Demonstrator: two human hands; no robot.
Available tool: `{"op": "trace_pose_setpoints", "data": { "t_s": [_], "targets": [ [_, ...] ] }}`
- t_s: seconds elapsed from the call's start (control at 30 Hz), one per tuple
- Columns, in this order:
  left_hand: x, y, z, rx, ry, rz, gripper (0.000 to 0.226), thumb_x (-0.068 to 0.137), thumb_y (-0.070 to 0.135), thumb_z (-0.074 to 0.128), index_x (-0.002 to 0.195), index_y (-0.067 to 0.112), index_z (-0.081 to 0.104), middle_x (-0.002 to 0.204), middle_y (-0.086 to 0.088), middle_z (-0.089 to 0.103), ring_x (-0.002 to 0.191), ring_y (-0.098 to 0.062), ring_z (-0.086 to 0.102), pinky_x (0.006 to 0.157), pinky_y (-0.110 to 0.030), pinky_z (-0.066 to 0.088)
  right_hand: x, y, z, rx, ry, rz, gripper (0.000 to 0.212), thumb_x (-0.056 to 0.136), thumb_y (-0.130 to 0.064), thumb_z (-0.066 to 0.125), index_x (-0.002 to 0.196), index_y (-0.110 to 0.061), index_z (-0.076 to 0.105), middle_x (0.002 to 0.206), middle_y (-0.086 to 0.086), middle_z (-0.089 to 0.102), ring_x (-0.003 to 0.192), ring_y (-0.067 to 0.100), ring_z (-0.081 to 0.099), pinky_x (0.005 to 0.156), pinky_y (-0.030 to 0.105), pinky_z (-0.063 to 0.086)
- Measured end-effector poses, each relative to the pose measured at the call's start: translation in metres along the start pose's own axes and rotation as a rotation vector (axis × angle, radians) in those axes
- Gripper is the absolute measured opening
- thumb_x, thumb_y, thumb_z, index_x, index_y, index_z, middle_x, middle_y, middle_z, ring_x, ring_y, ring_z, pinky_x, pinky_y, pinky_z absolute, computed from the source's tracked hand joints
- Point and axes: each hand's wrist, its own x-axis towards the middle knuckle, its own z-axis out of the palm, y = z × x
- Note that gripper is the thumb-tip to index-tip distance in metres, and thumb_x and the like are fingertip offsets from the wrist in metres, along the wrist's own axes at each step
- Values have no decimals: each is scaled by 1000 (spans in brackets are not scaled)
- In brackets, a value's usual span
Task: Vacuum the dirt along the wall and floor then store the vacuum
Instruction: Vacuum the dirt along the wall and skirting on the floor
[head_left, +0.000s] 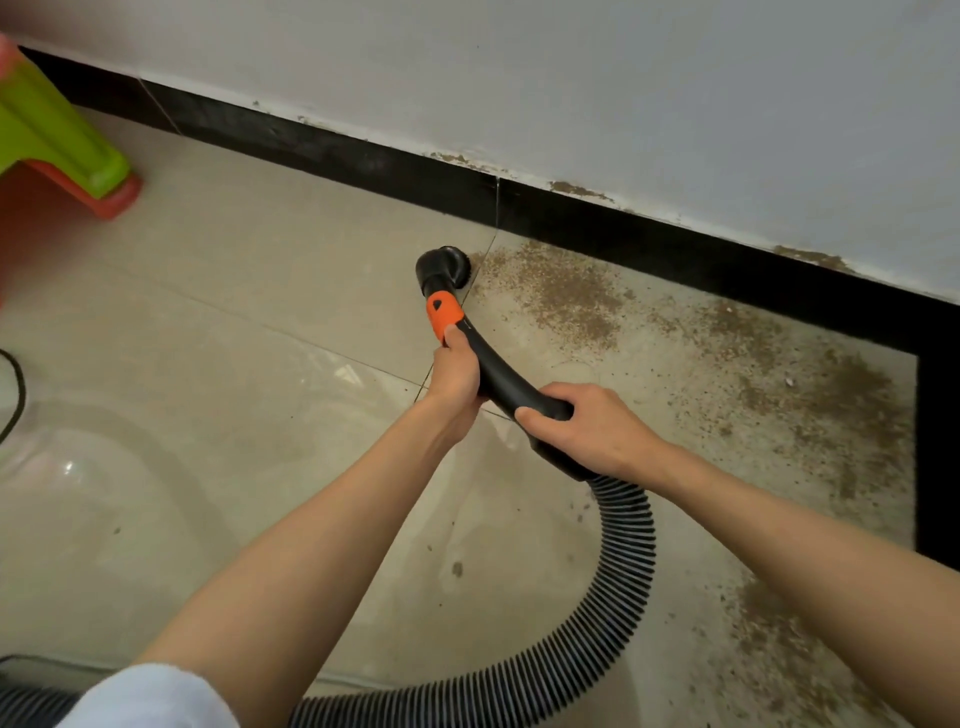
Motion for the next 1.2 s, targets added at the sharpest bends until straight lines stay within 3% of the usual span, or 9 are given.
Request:
{"op": "trace_pose_setpoints", "data": {
  "t_s": [0.2,0.33,0.5,0.7,0.83,1.03,1.2],
  "targets": [
    [11,22,24,16,-92,-9,56,103,42,18,140,2,30,123,-14,50,106,-24,51,86,-36,44,20,4,-15,21,52,32,29,83,-56,57,84,-28,65,77,-3,70,72,16,68,75,45,58],
    [17,29,29,15,-88,-27,58,102,44,18,142,3,29,134,-16,48,119,-27,49,90,-37,43,27,3,-15,8,87,34,33,84,-57,56,86,-25,66,78,-2,70,74,17,68,76,45,57],
    [22,46,22,11,-115,-24,55,103,42,20,139,2,32,118,-14,52,106,-25,51,87,-37,44,38,-10,-13,35,96,28,38,85,-55,56,89,-19,66,82,5,72,75,24,69,76,49,57],
    [13,46,15,10,-117,-29,55,103,41,21,138,1,32,124,-14,53,110,-26,52,87,-37,45,31,-16,-10,95,82,35,37,84,-52,60,88,-16,68,82,7,72,74,24,70,74,49,58],
    [-11,22,-7,-33,-92,7,51,103,39,21,133,1,36,97,-8,56,88,-17,55,84,-35,44,5,-20,3,25,16,29,26,86,-51,59,87,-26,65,77,-3,70,71,16,69,73,43,59],
    [-38,-9,-44,-30,53,19,49,102,44,22,121,5,44,90,-5,55,82,-15,55,67,-27,46,-34,-37,32,-86,-61,10,30,86,-55,55,90,-26,63,78,-2,70,71,17,68,69,40,59],
    [-48,-15,-46,-68,13,-15,46,102,46,23,114,7,43,83,-4,53,77,-15,53,76,-29,46,-46,-40,33,-150,-41,31,34,84,-58,52,87,-26,62,79,-2,71,74,19,67,70,38,57]
  ]
}}
